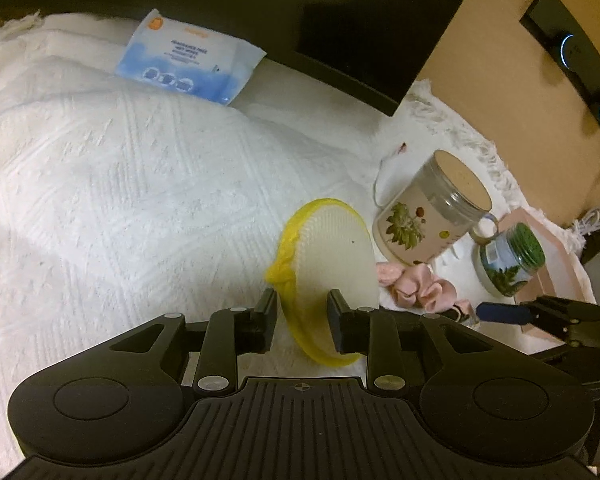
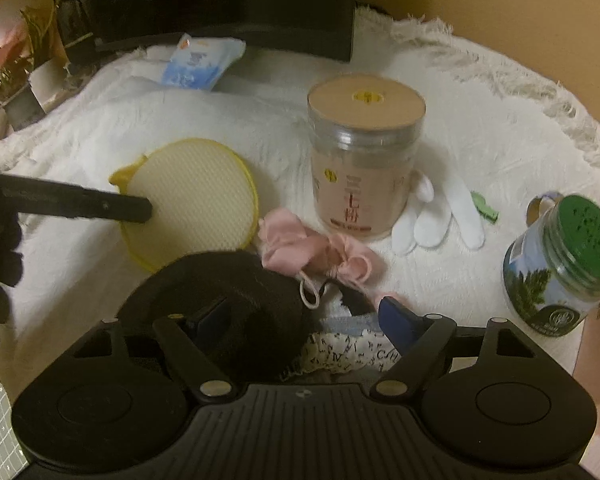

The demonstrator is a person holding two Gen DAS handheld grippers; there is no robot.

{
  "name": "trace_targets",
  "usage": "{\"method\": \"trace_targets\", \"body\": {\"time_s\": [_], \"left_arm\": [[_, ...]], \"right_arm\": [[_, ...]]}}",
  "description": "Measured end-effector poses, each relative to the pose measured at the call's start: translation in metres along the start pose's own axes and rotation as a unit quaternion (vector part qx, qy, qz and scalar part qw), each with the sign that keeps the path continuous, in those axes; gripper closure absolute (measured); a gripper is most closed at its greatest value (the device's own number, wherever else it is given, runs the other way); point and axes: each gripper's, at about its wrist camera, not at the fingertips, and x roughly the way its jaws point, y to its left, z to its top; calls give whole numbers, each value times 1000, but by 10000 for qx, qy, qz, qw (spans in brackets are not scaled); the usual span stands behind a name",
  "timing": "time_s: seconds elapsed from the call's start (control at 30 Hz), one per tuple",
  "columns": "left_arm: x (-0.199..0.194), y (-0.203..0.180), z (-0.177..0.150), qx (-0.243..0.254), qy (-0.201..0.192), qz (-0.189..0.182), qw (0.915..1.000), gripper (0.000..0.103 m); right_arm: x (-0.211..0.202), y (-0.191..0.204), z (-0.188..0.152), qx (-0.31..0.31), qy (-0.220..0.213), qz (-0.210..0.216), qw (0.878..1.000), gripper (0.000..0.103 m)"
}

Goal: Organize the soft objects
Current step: 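Reach the left gripper to the yellow-rimmed round mesh pad and grasp its rim, then lift the yellow pad with the left gripper while the right gripper grasps the pink scrunchie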

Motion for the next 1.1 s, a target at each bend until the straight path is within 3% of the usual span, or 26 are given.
{"method": "trace_targets", "body": {"time_s": [0.17,0.33,0.47,0.63,0.73,0.8,0.97,1.1], "left_arm": [[-7,4,-1,-23,-73,18,10000,72],[-17,11,-3,-151,-147,-223,9995,72],[-10,16,1,-250,-200,-24,9995,72],[5,18,9,-447,-176,-793,9957,72],[23,9,13,-382,-83,-714,9967,73],[27,0,14,-255,-239,-660,9972,72],[36,-21,17,63,78,-899,9959,81],[32,-31,8,105,100,-958,9953,82]], "right_arm": [[0,3,12,10,-97,45,9999,21],[10,7,15,52,-23,89,9999,23],[21,13,15,-16,97,50,9999,29],[30,16,12,-55,237,36,9997,30],[30,16,12,-57,249,23,9997,30],[28,17,11,-95,225,-19,9997,30],[15,14,5,-102,158,-74,9998,30],[4,6,0,-14,122,-160,9998,30]]}}
